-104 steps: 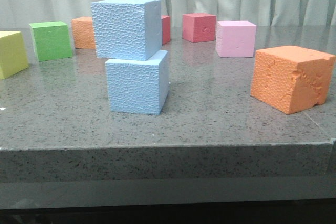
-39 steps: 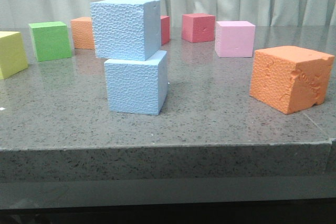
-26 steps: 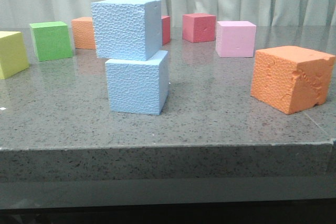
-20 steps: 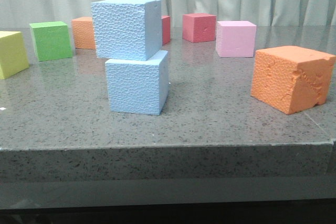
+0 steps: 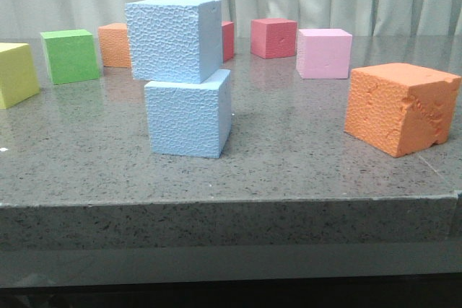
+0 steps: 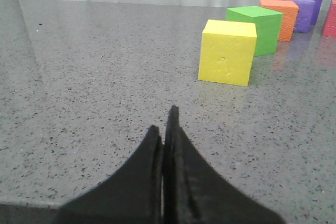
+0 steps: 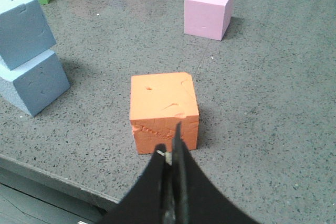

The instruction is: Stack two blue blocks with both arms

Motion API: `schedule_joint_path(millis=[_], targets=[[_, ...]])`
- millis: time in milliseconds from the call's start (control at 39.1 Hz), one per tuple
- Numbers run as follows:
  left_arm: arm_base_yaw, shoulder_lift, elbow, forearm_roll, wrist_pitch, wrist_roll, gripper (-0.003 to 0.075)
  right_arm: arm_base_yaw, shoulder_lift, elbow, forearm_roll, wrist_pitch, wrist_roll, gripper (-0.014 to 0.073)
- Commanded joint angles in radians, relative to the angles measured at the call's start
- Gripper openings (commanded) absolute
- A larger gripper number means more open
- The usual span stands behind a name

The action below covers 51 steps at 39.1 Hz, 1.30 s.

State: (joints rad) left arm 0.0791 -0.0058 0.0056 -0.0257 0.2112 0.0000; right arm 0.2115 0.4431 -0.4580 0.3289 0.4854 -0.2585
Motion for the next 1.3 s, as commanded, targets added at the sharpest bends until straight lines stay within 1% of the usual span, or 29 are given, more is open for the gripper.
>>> schedule_joint_path(millis=[0,128,230,332,434,485,537,690,818,945,1048,1278], targets=[[-0.006,-0.017,0.002,-0.007,-0.090,0.000,-0.0020,-0.002,0.005,-0.024,0.015,-0.070,-0.001,-0.0067],[-0.006,-0.017,0.002,-0.007,-0.090,0.000,-0.0020,-0.002,0.005,-0.024,-0.012,-0.091,-0.003,-0.0067],[-0.006,-0.017,0.002,-0.007,-0.090,0.000,-0.0020,-0.003,-0.002,0.005,-0.055,-0.174,-0.002,-0.0067],[-0.006,-0.017,0.002,-0.007,-0.090,0.000,-0.0020,-0.014,-0.040,0.093,-0.094,-0.328,-0.001,-0.0067],[-0.006,-0.017,0.002,-0.007,-0.090,0.000,-0.0020,-0.059,-0.111,0.227,-0.094,-0.492,0.010,-0.0067],[-0.006,-0.017,0.002,-0.007,-0.090,0.000,-0.0020,-0.090,-0.156,0.285,-0.094,-0.538,0.032,-0.0067],[-0.006,-0.017,0.002,-0.007,-0.090,0.000,-0.0020,-0.123,-0.204,0.334,-0.104,-0.555,0.057,-0.0067],[-0.006,-0.017,0.002,-0.007,-0.090,0.000,-0.0020,-0.188,-0.344,0.430,-0.200,-0.520,0.116,-0.0067],[-0.006,-0.017,0.002,-0.007,-0.090,0.000,-0.0020,-0.195,-0.418,0.478,-0.207,-0.476,0.126,-0.0067],[-0.006,-0.017,0.002,-0.007,-0.090,0.000,-0.0020,-0.195,-0.468,0.479,-0.207,-0.392,0.132,-0.0067],[-0.006,-0.017,0.002,-0.007,-0.090,0.000,-0.0020,-0.195,-0.471,0.479,-0.207,-0.360,0.132,-0.0067],[-0.006,-0.017,0.002,-0.007,-0.090,0.000,-0.0020,-0.195,-0.471,0.479,-0.207,-0.358,0.132,-0.0067]])
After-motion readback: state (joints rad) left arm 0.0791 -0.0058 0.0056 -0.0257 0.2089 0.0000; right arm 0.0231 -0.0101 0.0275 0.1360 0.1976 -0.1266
